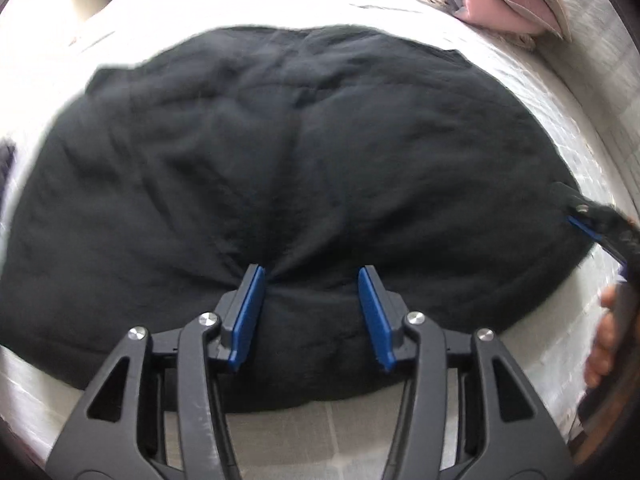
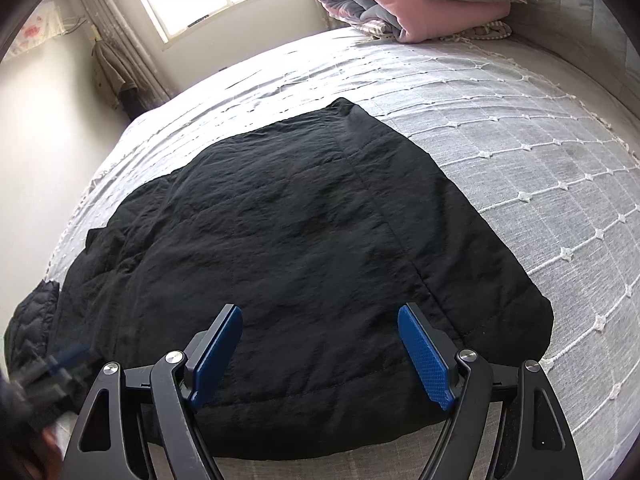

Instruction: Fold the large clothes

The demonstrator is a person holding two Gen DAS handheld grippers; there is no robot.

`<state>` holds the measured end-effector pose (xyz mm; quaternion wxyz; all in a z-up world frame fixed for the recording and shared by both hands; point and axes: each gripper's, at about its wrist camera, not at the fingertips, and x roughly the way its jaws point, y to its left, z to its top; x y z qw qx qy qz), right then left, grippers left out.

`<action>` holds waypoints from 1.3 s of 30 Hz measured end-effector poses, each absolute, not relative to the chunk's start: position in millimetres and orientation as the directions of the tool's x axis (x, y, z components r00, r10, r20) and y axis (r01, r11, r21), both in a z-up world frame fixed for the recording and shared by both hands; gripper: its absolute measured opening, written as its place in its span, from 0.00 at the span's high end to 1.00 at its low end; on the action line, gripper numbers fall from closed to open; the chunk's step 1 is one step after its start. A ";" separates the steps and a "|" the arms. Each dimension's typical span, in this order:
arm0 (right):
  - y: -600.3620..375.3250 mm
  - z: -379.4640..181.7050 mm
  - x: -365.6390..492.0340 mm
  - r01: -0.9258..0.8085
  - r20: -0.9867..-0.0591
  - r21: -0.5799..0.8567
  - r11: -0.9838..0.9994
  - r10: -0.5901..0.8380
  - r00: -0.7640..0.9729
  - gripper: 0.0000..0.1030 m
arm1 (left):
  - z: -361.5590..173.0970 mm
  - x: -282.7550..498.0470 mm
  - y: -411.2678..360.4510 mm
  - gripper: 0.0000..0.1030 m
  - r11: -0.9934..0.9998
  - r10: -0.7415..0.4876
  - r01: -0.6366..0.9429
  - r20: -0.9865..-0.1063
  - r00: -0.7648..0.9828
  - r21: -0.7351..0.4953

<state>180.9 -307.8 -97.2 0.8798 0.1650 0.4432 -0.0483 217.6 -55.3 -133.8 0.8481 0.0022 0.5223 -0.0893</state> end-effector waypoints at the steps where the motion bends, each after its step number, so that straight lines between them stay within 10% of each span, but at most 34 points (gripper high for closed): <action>1: -307.8 -97.5 180.8 0.230 -0.796 0.248 0.941 0.063 0.602 0.21 | -132.8 215.3 -57.4 0.49 0.984 -0.137 0.165 -0.879 0.456 -0.068; 28: -304.8 -92.3 166.5 0.231 -0.788 0.214 0.949 0.028 0.614 0.21 | -138.7 177.1 -74.6 0.47 0.979 -0.138 0.201 -0.847 0.514 -0.038; 39: -304.7 -93.3 165.7 0.225 -0.784 0.205 0.953 0.023 0.620 0.21 | -95.2 154.9 44.4 0.47 0.972 -0.186 -0.003 -0.779 0.599 -0.235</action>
